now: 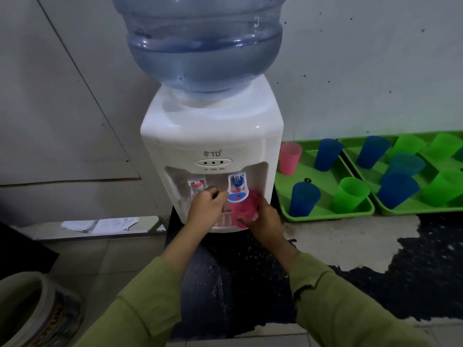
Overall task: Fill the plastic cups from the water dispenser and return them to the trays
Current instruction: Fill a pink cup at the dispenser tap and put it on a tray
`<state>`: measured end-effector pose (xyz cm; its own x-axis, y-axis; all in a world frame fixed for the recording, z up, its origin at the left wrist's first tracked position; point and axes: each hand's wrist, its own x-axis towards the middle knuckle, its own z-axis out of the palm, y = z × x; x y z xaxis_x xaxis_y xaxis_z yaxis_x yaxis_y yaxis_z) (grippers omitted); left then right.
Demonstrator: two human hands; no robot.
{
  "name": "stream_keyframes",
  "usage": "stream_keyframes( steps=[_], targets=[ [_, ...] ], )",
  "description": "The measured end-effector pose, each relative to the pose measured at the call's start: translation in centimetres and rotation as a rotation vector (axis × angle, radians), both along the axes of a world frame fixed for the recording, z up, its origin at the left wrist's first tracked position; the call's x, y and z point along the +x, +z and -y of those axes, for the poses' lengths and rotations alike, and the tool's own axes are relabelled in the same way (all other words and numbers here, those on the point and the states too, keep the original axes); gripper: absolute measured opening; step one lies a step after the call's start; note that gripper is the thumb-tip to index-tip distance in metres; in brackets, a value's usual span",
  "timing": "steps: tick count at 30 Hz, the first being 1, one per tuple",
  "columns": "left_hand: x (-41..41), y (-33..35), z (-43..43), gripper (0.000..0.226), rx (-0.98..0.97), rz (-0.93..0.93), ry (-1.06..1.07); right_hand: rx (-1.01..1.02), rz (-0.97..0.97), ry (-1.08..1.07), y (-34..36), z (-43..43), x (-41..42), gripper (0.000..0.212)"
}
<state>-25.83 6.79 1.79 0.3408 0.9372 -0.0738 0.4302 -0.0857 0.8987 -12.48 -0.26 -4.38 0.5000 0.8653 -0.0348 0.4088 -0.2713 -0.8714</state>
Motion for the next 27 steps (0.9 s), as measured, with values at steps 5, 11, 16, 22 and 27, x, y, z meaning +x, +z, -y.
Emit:
stream_keyframes(
  steps=[5,11,16,22,27],
  targets=[
    [-0.1,0.6,-0.4,0.028,0.005,-0.033,-0.026,-0.007,0.006,0.0,0.0,0.0,0.0,0.075],
    [-0.2,1.1,-0.6,0.031,-0.001,-0.048,-0.035,-0.026,0.027,-0.008,0.1,-0.1,-0.1,0.074],
    [-0.3,1.4,-0.7,0.03,-0.015,-0.049,-0.039,-0.049,0.055,-0.008,0.2,-0.1,-0.2,0.075],
    [-0.4,1.3,-0.6,0.031,0.026,-0.056,-0.058,-0.016,0.047,-0.029,0.1,0.0,-0.4,0.074],
    [-0.4,1.5,-0.4,0.028,0.026,-0.045,-0.064,-0.022,0.061,-0.028,0.2,-0.1,-0.4,0.074]
  ],
)
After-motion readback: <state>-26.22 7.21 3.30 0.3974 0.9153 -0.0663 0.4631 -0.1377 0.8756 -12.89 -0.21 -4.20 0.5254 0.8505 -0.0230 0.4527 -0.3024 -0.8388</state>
